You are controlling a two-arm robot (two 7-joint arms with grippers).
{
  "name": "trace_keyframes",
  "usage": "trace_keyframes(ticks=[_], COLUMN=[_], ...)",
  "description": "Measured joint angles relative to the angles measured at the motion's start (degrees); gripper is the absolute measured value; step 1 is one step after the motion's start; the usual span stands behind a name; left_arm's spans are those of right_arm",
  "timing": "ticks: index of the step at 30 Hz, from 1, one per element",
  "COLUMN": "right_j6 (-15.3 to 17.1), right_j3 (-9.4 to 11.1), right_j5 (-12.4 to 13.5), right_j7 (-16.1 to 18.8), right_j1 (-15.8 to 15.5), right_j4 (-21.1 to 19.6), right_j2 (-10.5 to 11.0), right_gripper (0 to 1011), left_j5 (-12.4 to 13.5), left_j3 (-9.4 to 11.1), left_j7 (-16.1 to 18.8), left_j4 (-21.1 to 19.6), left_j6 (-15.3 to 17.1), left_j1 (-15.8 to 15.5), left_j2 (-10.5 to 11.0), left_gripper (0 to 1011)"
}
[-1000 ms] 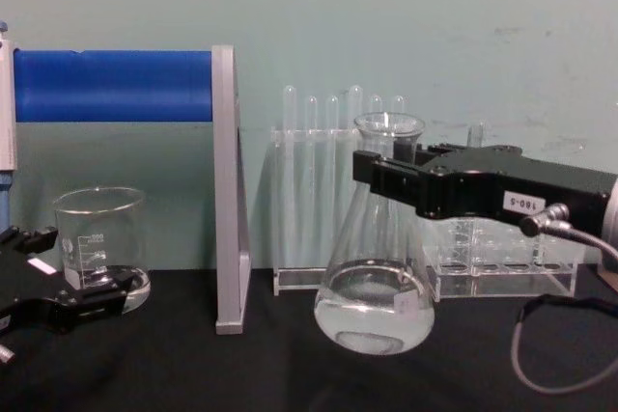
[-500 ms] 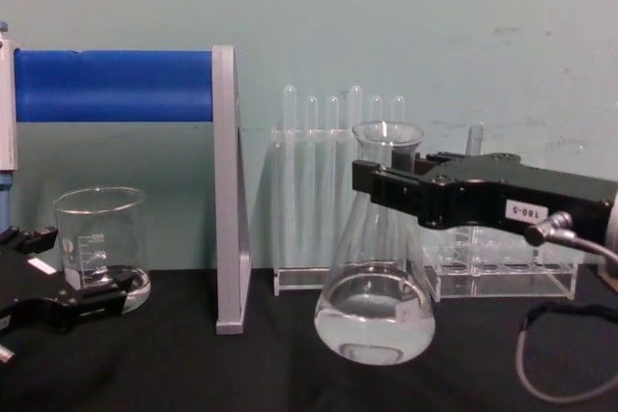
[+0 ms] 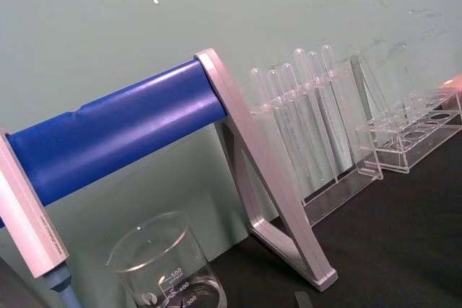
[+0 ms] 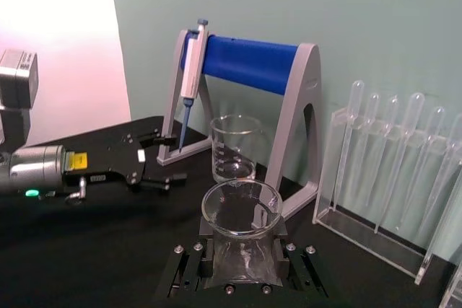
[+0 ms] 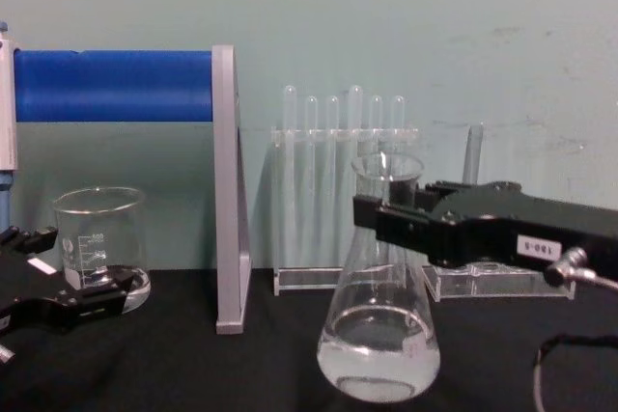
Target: Grasp the erlenmeyer flask with one hand, shake it three times, then place it back.
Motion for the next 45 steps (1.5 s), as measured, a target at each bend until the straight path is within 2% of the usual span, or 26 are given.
trace_keyframes(ticks=[12,23,45], right_j6=[-2.3,-5.0,-5.7], right_j3=[-1.6,-3.1,-4.2], right_j5=[0.6,1.6,2.5], right_j7=[2.9,5.7,6.2], right_j1=[0.0,0.9,2.1], right_j4=[2.9,6.3,8.7], right_j2=[1.9,2.0,1.6], right_gripper=[450,450,450], left_j5=[0.0,0.0,0.0], left_j3=[0.0,0.0,0.0], left_j7=[0.0,0.0,0.0], left_j4=[0.0,0.0,0.0], left_j6=[0.0,0.0,0.0], left_j1=[0.0,0.0,0.0], left_j2=[0.0,0.0,0.0], left_gripper=[1001,1001,1001])
